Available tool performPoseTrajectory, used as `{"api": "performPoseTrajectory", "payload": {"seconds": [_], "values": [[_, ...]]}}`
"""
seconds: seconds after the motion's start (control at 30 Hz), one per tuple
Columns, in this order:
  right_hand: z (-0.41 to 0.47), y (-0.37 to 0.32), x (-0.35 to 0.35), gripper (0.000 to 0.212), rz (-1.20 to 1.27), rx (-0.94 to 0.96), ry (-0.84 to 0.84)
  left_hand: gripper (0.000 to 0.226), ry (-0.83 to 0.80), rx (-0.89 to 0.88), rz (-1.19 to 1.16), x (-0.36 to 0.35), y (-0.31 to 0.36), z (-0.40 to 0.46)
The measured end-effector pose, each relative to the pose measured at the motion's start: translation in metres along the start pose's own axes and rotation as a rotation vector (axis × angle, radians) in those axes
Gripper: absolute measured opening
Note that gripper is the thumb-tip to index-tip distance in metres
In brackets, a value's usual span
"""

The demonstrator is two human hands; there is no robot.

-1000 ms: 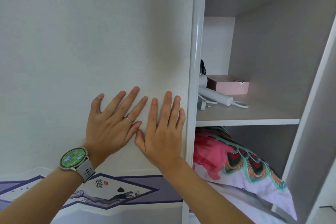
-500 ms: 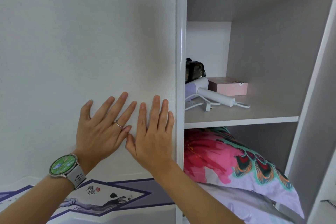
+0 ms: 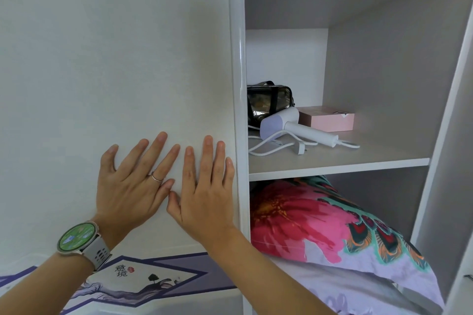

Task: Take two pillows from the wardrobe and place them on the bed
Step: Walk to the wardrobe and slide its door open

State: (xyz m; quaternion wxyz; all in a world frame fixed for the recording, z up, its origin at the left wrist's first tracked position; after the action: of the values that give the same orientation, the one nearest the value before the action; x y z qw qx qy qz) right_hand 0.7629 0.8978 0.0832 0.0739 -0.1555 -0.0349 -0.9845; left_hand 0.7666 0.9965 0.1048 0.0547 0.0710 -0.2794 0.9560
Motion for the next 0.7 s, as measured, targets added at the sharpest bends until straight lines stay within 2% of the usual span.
{"api": "performPoseTrajectory", "payload": {"seconds": [0.4,0.7], "values": [[0.002,-0.031,-0.001,0.077,0.017,0.029,-0.03,0.06,-0.003,0.013,0.004,0.002,-0.027,-0.019],[0.002,-0.027,0.0,0.077,0.072,0.052,-0.064,0.06,0.026,0.0,0.001,0.005,-0.029,-0.02]]}}
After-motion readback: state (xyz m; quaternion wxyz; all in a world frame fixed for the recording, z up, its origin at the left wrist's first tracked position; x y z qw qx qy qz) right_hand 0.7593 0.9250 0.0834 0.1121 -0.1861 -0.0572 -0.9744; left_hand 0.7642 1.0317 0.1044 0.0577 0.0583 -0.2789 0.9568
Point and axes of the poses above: each hand's wrist, its own z-axis towards the middle knuckle, its own x-axis out of the back of the hand, y = z × x, the point moved 10 cm from there along z, towards the middle knuckle, and after that the axes turned 8 degrees about -z, right-handed, at the moved point
